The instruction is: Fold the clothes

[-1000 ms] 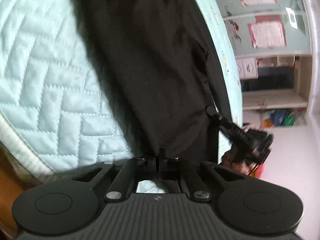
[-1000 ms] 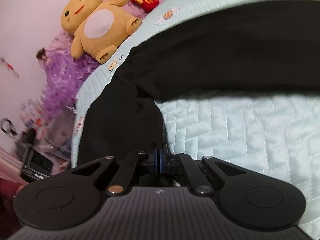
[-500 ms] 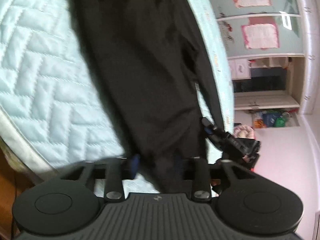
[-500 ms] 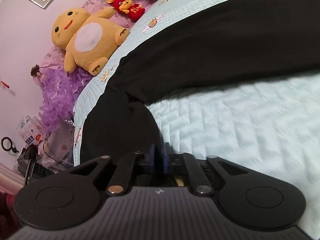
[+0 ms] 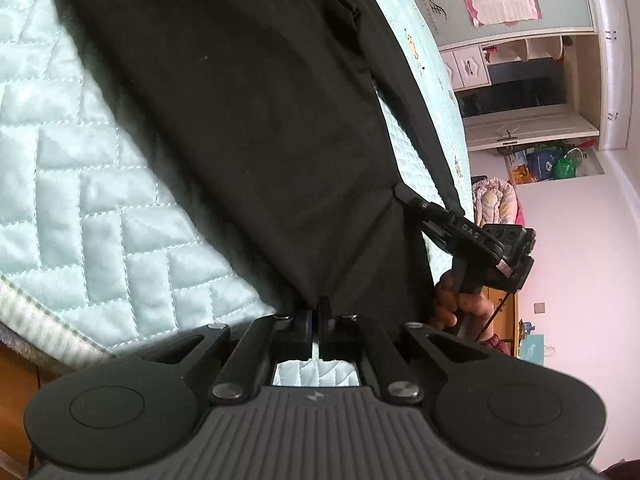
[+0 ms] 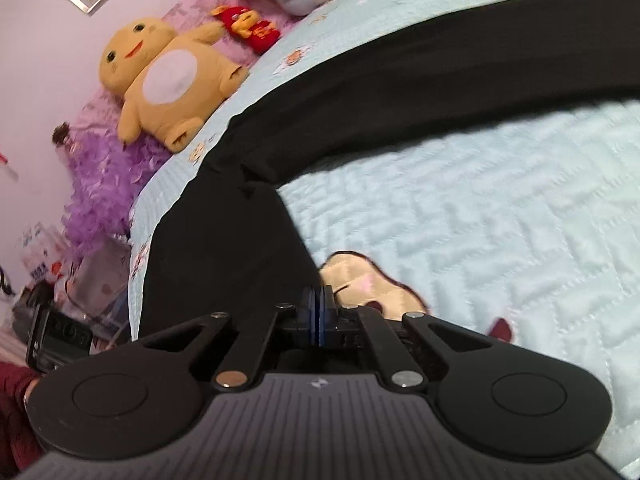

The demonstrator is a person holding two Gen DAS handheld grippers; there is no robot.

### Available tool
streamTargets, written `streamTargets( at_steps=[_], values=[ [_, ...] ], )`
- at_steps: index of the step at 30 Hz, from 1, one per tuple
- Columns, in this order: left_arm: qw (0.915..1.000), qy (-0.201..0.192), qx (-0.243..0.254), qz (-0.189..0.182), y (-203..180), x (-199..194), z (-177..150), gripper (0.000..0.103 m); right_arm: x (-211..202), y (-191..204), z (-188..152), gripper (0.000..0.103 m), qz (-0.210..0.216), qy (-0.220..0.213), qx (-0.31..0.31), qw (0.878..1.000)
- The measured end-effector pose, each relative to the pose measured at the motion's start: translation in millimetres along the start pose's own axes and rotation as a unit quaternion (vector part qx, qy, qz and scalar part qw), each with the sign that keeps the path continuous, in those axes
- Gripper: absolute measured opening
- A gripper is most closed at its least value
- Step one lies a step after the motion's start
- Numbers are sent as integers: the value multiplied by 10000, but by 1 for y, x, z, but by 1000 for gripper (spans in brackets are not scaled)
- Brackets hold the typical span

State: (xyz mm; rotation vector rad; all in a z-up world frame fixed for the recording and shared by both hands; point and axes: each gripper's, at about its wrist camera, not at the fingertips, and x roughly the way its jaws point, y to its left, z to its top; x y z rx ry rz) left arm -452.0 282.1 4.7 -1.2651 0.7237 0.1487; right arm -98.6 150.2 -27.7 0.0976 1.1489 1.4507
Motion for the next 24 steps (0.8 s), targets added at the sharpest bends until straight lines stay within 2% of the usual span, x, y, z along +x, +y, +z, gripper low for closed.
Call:
streamTargets(
  at_steps=[4, 6, 8, 9, 11, 13, 15, 17, 24],
  values=[
    [9996, -30, -241, -174, 6, 1, 2, 1, 1, 0, -2, 0, -30, -40, 113, 9999],
    [9988, -118, -420, -212, 11, -7, 2, 9, 0, -2, -3, 0, -5, -47, 254, 9997],
    [9978, -315, -532, -219, 17, -22, 2, 31, -1, -5, -2, 4, 66, -75, 465, 9989],
    [9971, -494, -542, -178, 18, -30, 3, 34, -2, -6, -2, 6, 101, -90, 570, 9983],
    [9946, -865, -575, -18, 23, -46, 8, 36, 1, -3, 1, 27, 192, -143, 590, 9980],
    [9895, -1246, -713, 140, 30, -58, 15, 37, 10, 6, 7, 34, 213, -168, 479, 9985],
    [9825, -1602, -917, 249, 40, -69, 22, 37, 24, 13, 16, 35, 200, -127, 387, 9990],
    [9778, -1754, -1131, 163, 49, -72, 27, 37, 42, 22, 25, 35, 210, -29, 280, 9994],
    [9655, -2296, -1229, -1, 60, -74, 55, 37, 101, 45, 50, 35, 530, 360, 40, 9979]
  ],
)
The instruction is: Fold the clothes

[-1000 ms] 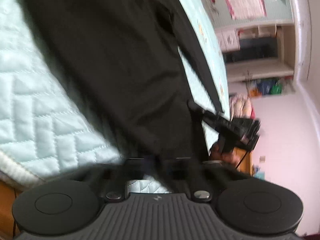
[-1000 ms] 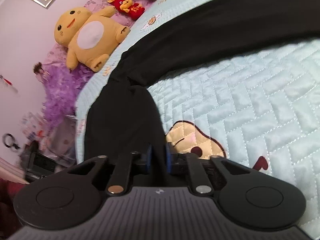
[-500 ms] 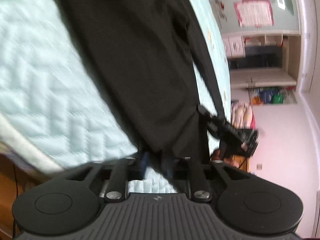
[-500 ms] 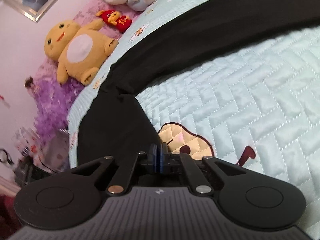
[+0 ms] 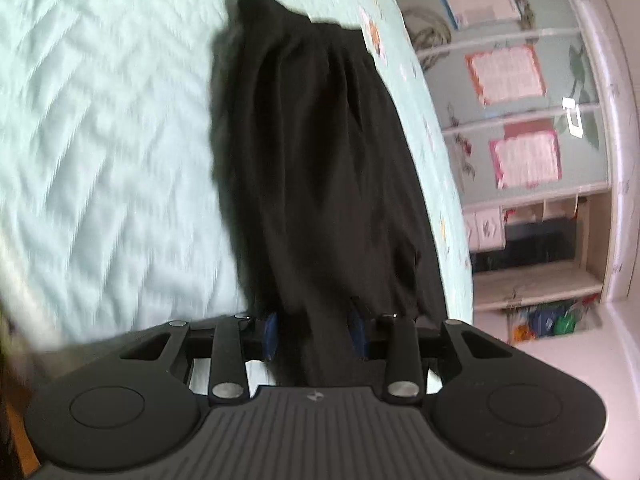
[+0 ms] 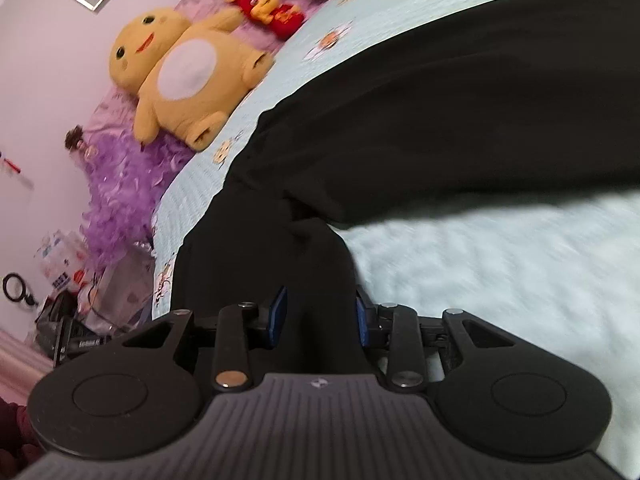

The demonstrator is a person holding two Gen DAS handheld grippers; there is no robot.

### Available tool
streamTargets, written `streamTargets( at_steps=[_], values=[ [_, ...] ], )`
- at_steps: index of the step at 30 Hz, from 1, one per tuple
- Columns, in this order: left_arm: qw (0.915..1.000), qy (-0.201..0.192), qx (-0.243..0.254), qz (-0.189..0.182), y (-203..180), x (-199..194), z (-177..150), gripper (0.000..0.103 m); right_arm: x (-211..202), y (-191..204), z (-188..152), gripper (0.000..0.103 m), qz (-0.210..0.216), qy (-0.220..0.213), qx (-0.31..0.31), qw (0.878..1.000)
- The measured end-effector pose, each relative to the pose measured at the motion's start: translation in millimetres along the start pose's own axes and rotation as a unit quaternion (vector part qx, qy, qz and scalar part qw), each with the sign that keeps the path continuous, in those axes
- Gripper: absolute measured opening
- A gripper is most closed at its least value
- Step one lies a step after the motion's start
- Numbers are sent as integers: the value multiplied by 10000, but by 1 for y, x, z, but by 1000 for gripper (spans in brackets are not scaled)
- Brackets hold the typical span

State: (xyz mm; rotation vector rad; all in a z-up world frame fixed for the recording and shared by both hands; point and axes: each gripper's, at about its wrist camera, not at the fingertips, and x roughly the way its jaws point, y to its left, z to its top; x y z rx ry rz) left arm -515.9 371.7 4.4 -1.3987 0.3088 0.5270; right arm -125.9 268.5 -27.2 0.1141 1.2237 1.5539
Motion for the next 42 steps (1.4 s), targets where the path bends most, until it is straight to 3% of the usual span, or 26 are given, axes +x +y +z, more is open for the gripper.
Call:
streamTargets(
  at_steps=[1, 3, 4, 5, 7, 9, 17, 20, 22, 25, 30, 35, 39, 42],
  values=[
    [10000, -10, -24, -54, 1, 2, 2, 37, 5, -1, 2, 35, 64, 31, 47, 10000],
    [10000, 41, -2, -67, 2, 8, 5, 22, 11, -2, 5, 34, 164, 58, 138, 9998],
    [9999, 86, 62, -15, 2, 8, 7, 8, 13, -3, 5, 31, 180, 57, 168, 9997],
    [9998, 131, 126, 38, 2, 7, 10, 2, 14, -2, 5, 19, 169, 41, 187, 9997],
    [9996, 150, 231, 96, 3, -1, 11, 2, 14, 0, 3, 1, -40, 19, 128, 9999],
    [9988, 160, 415, 200, 4, -11, 9, 3, 13, -3, 0, 0, -160, -56, 145, 9998],
    [9995, 209, 228, 82, 22, -14, 16, 8, 15, -9, -1, 1, -165, -37, 364, 9992],
    [9999, 80, 49, 34, 26, -22, 19, 13, 10, -7, 0, 6, -176, -49, 409, 9990],
    [9996, -90, 227, 102, 23, -25, 23, 15, 3, -9, -3, 15, -108, -253, 447, 9986],
    [9974, -133, 591, 396, 17, -22, 24, 9, 1, -22, -8, 0, -218, -478, 681, 9963],
    [9960, -78, 692, 565, 11, -28, 24, 9, -1, -19, -15, 0, -368, -657, 607, 9953],
    [9935, -250, 799, 771, 0, -54, 21, 10, -23, -34, -28, 9, -171, -1035, 1378, 9849],
    [9834, -431, 1690, 496, -44, -71, 21, 11, -39, -39, -50, 27, -58, -1757, 2183, 9599],
    [9693, -380, 2426, 115, -88, -61, 33, 42, -37, -27, -59, 43, -217, -2358, 2455, 9400]
  ],
)
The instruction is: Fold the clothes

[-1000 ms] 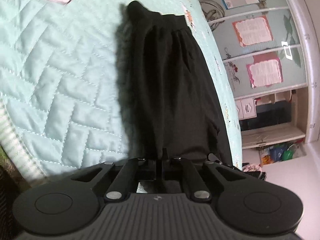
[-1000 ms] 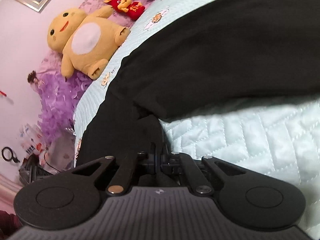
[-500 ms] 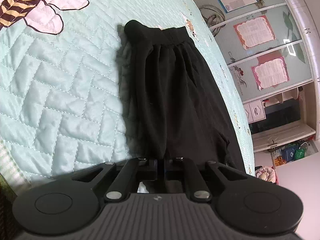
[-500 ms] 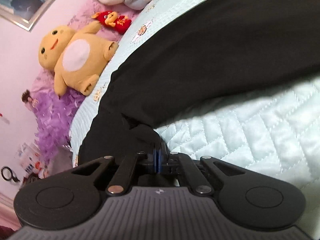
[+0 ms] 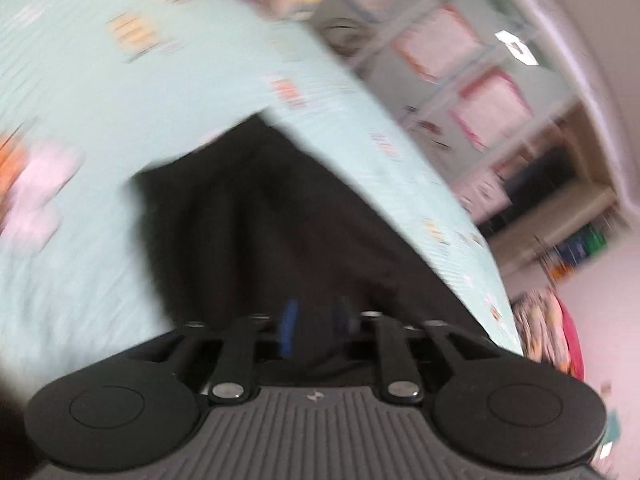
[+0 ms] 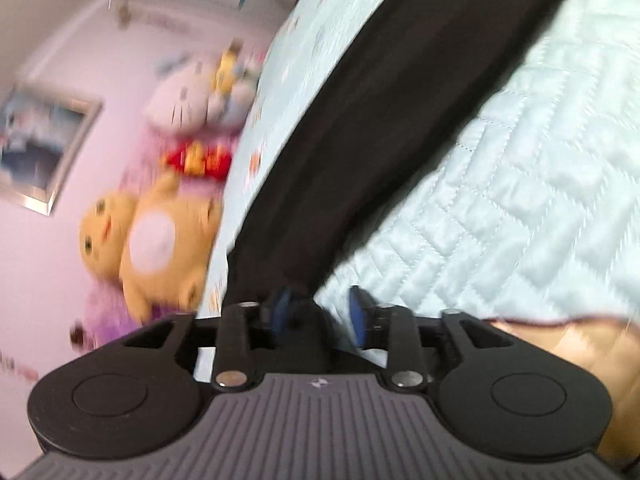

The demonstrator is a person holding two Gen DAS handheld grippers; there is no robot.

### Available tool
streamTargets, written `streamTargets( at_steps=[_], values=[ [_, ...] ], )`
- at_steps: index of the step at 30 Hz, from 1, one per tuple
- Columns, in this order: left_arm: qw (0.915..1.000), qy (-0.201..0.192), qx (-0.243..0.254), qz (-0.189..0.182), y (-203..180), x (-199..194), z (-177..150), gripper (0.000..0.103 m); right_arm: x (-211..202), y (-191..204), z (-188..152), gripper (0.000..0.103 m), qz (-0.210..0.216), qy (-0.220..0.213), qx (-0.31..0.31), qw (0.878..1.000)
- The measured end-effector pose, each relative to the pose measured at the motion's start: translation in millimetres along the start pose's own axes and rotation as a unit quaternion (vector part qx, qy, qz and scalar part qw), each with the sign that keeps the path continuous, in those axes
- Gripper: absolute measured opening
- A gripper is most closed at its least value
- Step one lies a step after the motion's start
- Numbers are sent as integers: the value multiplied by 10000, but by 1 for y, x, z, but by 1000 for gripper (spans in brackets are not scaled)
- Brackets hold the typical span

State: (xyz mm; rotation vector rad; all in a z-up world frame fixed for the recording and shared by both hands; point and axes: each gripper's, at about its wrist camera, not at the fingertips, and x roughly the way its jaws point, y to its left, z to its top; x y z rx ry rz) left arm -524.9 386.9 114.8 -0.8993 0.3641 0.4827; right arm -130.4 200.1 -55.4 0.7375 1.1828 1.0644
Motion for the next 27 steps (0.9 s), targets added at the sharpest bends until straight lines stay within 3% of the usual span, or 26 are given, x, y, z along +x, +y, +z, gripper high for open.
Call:
streamTargets(
  at_steps=[2, 7, 12, 15, 18, 21, 23, 27],
  values=[
    [9992, 44, 346, -215, -18, 24, 27, 58, 4, 4, -9, 45, -128, -392, 151, 9990],
    [9930, 359, 1072, -351, -45, 109, 92, 59, 21, 10, -22, 45, -310, -1037, 323, 9936],
    [9853, 748, 1516, -228, -58, 186, 133, 61, 45, 19, -23, 45, -417, -1022, 374, 9932],
    [9762, 922, 1942, -274, -65, 227, 147, 63, 55, 21, -23, 45, -380, -1032, 419, 9931],
    [9707, 1197, 2020, -510, -62, 266, 159, 67, 59, 22, -27, 44, -344, -1215, 363, 9913],
    [9667, 1485, 1922, -807, -53, 304, 171, 67, 62, 22, -33, 37, -333, -1346, 61, 9903],
    [9633, 1671, 1910, -878, -47, 327, 178, 67, 61, 17, -35, 23, -270, -1384, -140, 9899],
    [9554, 1848, 2122, -895, -42, 356, 191, 67, 54, -3, -30, 20, 286, -1335, 143, 9905]
  ],
)
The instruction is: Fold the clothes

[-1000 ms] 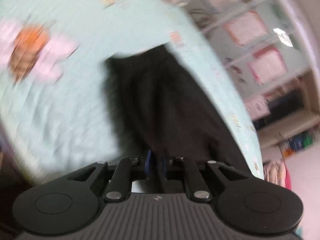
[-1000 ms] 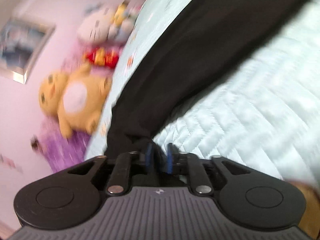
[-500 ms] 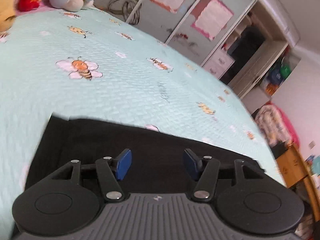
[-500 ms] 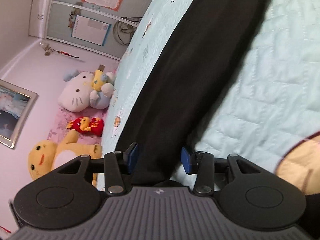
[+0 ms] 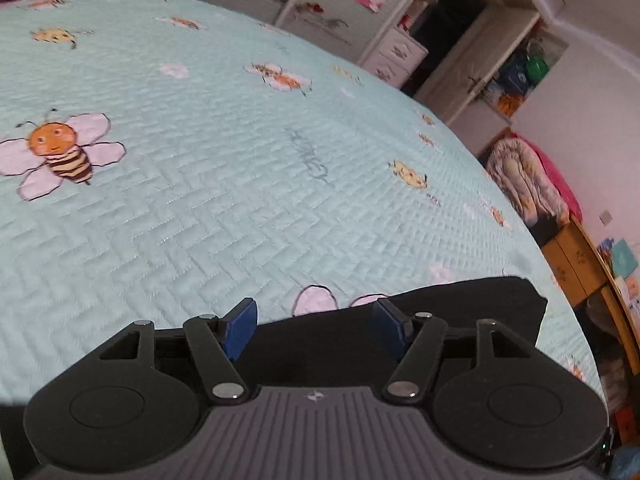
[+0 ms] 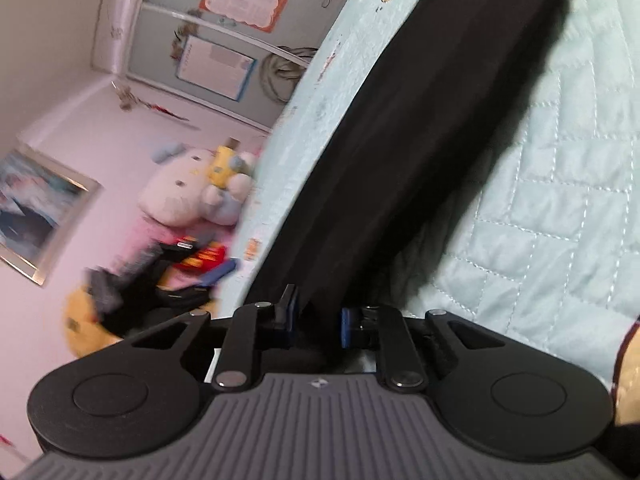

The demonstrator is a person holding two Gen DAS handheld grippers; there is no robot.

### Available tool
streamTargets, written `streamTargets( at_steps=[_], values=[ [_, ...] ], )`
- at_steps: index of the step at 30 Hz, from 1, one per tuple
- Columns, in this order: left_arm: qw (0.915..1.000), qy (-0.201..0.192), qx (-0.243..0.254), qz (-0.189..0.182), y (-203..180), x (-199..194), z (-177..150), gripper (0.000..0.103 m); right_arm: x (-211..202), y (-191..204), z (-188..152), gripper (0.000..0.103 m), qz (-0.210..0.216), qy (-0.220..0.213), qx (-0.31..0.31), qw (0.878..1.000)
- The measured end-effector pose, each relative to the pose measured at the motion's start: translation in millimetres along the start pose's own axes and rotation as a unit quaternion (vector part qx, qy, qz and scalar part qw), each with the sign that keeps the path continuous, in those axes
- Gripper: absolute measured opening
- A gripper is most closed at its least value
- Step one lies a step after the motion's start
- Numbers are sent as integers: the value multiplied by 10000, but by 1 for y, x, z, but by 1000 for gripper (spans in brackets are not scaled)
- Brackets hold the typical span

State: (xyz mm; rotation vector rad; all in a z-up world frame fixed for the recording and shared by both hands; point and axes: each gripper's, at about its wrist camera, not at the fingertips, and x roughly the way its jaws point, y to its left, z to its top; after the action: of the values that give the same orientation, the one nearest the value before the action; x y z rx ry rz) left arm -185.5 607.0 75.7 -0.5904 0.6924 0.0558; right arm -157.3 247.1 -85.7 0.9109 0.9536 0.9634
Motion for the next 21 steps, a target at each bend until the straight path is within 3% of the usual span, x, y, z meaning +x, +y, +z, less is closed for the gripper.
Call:
streamTargets(
  at_steps=[3, 8, 16, 18, 19, 20, 21],
  values=[
    [9989, 370, 233, -151, 7, 19, 9, 69, -1, -4, 2, 21, 180, 62, 20, 9998],
    [9917, 994, 806, -86, 8, 51, 20, 69, -7, -5, 4, 25, 401, 135, 98, 9991],
    [9689, 1968, 1162, -951, 0, 83, 22, 67, -5, 3, 2, 25, 406, 139, 17, 9991],
    [9676, 1952, 1385, -800, -6, 85, 18, 51, -5, 5, 1, 22, 319, 118, -31, 9994],
    [9677, 1925, 1475, -688, -9, 85, 16, 19, -6, 6, 0, 18, 276, 107, -54, 9995],
    [9686, 1879, 1527, -574, -10, 86, 14, 9, -6, 7, 0, 14, 231, 88, -75, 9997],
    [9715, 1787, 1483, -468, -10, 86, 13, 9, -7, 8, -1, 12, 186, 66, -95, 9998]
  ],
)
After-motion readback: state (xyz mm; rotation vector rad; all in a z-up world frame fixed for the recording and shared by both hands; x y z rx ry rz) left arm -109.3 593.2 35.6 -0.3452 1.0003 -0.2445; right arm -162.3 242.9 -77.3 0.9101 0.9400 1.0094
